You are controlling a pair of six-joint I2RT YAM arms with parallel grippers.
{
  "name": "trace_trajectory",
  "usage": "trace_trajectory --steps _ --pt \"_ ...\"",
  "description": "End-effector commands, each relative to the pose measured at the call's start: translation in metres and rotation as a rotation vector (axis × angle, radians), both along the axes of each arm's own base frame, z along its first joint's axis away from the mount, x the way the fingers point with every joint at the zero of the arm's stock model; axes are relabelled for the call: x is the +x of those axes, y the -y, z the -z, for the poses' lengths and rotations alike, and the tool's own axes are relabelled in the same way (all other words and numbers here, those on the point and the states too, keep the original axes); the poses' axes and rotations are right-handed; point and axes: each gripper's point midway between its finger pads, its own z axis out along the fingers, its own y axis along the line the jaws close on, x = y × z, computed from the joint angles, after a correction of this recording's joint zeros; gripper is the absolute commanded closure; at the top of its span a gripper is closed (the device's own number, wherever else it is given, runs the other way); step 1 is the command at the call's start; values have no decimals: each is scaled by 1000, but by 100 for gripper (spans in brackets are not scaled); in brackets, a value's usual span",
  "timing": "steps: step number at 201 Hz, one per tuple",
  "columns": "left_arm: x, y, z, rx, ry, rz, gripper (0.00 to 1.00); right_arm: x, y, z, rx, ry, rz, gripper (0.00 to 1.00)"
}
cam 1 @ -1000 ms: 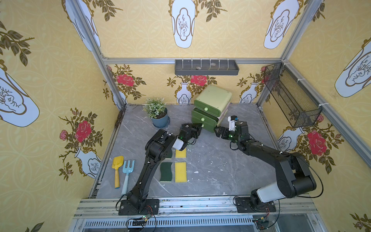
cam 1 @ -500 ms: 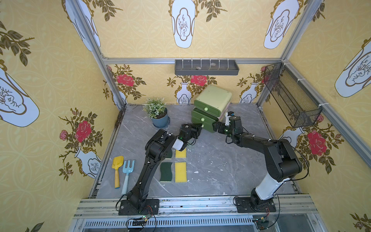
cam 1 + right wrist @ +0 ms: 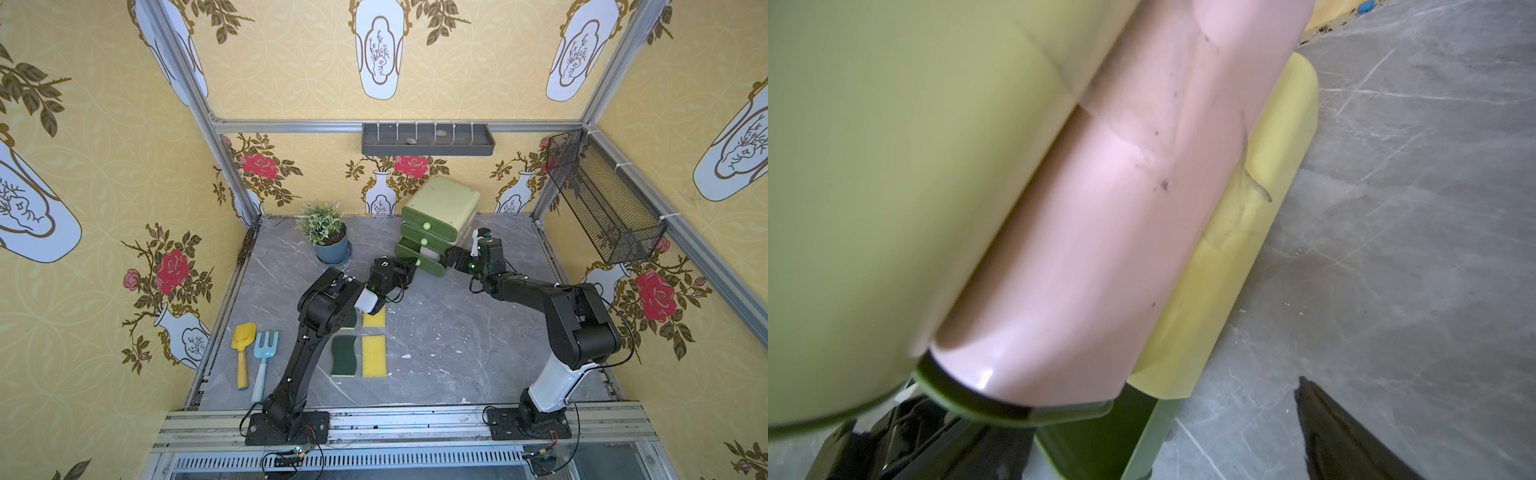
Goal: Take the sponge out of the drawer
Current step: Open the drawer in the storage box.
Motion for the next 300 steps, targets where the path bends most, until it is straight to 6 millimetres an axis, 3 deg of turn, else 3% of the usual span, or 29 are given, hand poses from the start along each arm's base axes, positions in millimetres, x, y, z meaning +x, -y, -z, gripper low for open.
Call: trace_trajectory --steps 1,211,300 --pt "-3 -1 -8 -2 43 8 96 10 2 -8 18 39 26 3" --pt "-45 -20 -8 27 39 -9 96 1 -6 1 52 4 -17 2" --pt "-57 -19 -9 29 43 -4 96 -1 -9 11 57 -20 -27 2"
